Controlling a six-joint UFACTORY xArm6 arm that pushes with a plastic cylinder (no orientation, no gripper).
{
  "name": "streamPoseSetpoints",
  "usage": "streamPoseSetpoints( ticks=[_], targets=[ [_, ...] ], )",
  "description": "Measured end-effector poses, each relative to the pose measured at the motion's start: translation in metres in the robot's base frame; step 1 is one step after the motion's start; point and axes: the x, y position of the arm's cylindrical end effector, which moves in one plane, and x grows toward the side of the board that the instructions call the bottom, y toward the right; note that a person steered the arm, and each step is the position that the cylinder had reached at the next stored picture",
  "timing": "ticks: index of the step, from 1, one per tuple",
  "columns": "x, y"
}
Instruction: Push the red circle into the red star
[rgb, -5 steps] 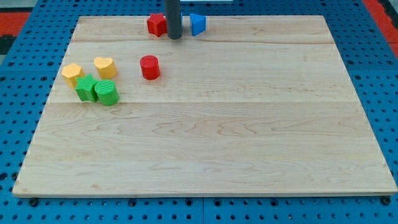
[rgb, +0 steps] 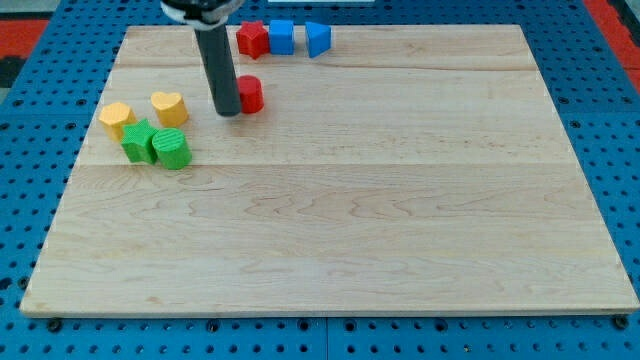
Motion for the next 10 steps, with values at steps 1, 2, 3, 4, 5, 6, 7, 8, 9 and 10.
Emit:
streamPoseSetpoints(
  ticks=[1, 2, 3, 4, 5, 6, 7, 8, 9, 10],
  targets=[
    [-0.013, 0.000],
    [0.020, 0.008],
    [0.010, 0.030],
    [-0.033, 0.029],
    [-0.054, 0.018],
    [-0.027, 0.023],
    [0.022, 0.027],
    [0.094, 0.023],
    [0.156, -0.030],
    [0.159, -0.125]
  ],
)
